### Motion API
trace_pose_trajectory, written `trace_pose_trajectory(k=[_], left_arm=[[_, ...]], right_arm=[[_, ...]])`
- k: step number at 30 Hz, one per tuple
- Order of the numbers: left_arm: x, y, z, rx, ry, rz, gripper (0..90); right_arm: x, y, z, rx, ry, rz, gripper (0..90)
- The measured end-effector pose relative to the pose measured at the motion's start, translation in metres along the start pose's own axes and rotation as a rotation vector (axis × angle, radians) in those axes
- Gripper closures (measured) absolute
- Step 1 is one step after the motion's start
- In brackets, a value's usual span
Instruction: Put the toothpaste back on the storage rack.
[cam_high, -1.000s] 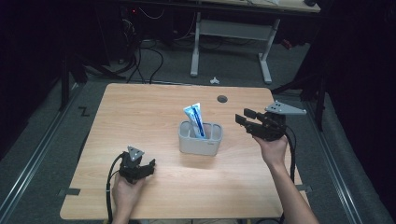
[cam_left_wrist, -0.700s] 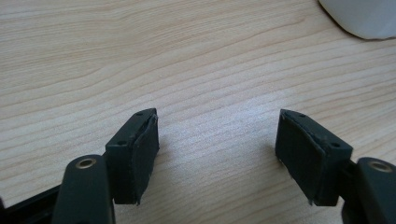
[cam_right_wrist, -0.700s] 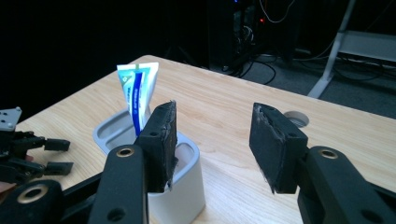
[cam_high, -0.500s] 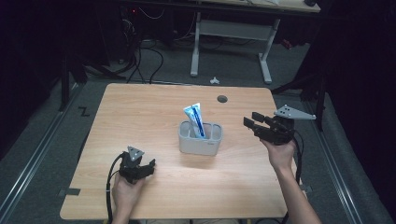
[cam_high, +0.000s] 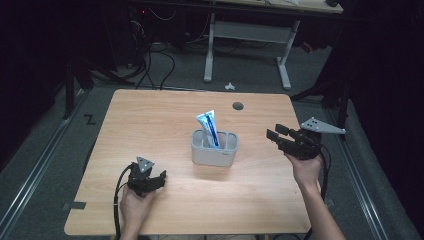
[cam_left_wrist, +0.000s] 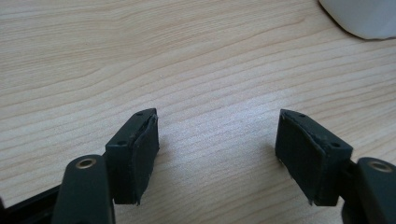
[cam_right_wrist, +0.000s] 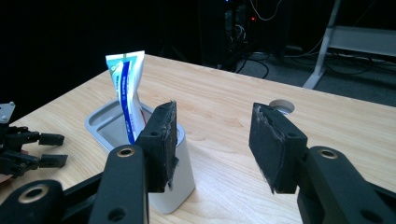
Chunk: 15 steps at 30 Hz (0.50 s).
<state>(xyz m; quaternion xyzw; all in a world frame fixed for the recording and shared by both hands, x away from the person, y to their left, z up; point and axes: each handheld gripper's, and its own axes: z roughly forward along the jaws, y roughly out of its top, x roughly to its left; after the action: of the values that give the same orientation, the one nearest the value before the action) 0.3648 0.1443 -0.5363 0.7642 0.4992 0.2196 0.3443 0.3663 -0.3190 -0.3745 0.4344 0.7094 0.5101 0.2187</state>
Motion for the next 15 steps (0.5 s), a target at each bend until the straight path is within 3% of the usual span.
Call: trace_pose_trajectory(k=[15], left_arm=[[0.000,0.000,0.000,0.000,0.000,0.000,30.7]], right_arm=[[-0.007,-0.013,-0.010,-0.011,-0.008,0.030,51.8]])
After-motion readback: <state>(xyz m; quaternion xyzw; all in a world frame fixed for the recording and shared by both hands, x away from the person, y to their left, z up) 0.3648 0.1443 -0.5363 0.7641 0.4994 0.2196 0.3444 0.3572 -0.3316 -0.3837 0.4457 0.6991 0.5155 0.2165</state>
